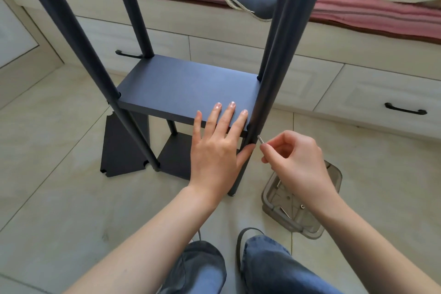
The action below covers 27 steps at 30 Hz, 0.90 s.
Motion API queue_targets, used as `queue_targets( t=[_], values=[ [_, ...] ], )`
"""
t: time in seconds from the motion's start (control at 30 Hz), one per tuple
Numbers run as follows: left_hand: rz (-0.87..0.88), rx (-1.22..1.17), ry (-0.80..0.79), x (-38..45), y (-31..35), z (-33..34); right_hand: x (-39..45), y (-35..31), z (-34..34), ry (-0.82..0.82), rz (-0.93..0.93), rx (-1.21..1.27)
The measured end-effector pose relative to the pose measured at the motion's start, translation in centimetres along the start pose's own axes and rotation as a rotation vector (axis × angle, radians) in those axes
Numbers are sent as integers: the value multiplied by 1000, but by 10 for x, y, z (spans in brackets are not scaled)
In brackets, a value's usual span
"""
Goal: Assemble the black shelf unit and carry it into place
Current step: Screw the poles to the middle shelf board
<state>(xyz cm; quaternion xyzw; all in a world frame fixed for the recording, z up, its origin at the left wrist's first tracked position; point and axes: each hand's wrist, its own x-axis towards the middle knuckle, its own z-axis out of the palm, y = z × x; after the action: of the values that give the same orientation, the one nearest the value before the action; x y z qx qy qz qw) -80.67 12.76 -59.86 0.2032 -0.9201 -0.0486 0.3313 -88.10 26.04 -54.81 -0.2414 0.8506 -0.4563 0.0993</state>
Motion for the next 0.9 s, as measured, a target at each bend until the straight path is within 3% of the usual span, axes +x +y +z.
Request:
queue_targets(
  t=[0.43,0.7,0.9],
  values=[
    [20,-56,13,-3,-7,1,5,-2,10,58,-54,8],
    [9,-87,11,-3,-7,-1,12,1,8,45,-69,185],
    [-4,-132,8,-3,-7,-3,8,5,12,68,-144,183]
  ],
)
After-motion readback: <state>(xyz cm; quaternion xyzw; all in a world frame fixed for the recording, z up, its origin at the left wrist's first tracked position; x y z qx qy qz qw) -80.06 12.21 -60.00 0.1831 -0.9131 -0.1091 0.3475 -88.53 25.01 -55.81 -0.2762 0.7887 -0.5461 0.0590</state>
